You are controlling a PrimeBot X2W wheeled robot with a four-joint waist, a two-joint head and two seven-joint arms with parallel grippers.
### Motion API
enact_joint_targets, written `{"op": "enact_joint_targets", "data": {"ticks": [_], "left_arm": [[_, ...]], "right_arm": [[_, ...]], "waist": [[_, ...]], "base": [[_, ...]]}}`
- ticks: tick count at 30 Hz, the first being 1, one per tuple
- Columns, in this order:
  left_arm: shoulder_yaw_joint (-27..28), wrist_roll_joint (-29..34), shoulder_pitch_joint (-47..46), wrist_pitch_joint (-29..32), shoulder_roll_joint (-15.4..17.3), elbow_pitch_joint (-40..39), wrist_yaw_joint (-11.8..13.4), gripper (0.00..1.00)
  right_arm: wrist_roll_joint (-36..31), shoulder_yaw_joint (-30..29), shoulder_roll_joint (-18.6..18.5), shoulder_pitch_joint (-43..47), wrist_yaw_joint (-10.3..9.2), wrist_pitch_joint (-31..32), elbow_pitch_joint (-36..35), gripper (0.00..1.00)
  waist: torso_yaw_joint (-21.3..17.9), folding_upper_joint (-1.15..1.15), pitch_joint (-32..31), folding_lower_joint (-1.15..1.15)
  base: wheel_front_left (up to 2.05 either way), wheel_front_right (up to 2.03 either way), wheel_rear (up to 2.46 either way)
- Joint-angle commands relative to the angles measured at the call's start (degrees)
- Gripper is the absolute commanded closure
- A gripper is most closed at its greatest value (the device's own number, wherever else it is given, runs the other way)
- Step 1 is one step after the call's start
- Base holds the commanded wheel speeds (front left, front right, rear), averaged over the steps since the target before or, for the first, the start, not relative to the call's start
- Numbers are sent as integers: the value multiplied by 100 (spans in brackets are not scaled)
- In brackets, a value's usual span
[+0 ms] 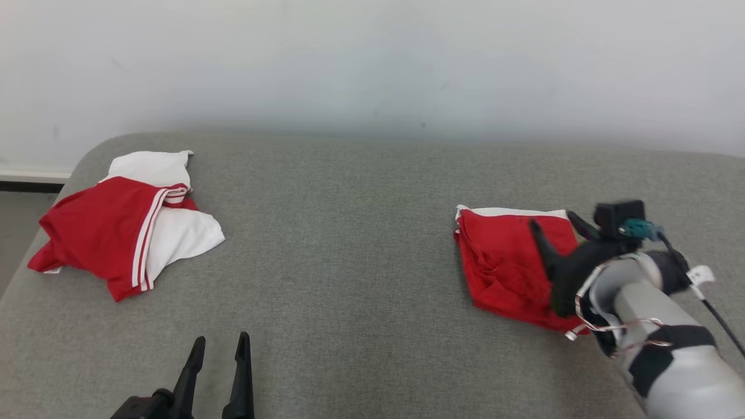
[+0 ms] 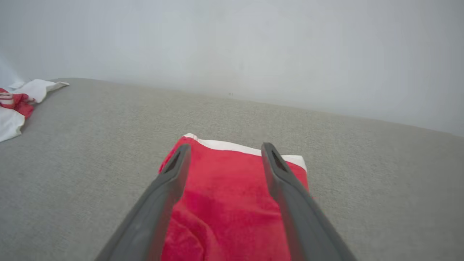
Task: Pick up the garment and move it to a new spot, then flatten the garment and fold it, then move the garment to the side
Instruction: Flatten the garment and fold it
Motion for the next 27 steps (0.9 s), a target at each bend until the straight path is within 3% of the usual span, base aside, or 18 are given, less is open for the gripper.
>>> {"op": "enact_joint_targets", "data": {"ticks": [1,3,11,16,20,27], "left_arm": [[-20,-73,81,-3,2,-12,-10,0],[-65,-82,32,-3,1,-22,-17,0],[-161,-84,-190,-3,2,-34,-30,0],[-105,-45,-227,-3,1,23,-43,0],[-25,-40,-174,-3,1,54,-23,0],[44,-58,-94,-3,1,59,1,0]], "right_arm": [[-156,-79,-128,130,-16,-84,174,0],[-359,-147,-206,154,-16,-165,421,98],[-906,-336,62,-84,-16,-270,1177,100],[-1113,-101,582,-20,-16,-92,1267,100],[-1152,383,950,298,-16,61,1037,100],[-687,1146,1120,874,-16,132,114,100]], "waist": [[-77,0,-46,1],[-55,0,10,1],[161,0,371,1],[228,0,399,1],[163,0,316,1],[-73,0,165,1]], "base": [[0,0,0],[0,0,0],[0,0,0],[0,0,0],[0,0,0],[0,0,0]]}}
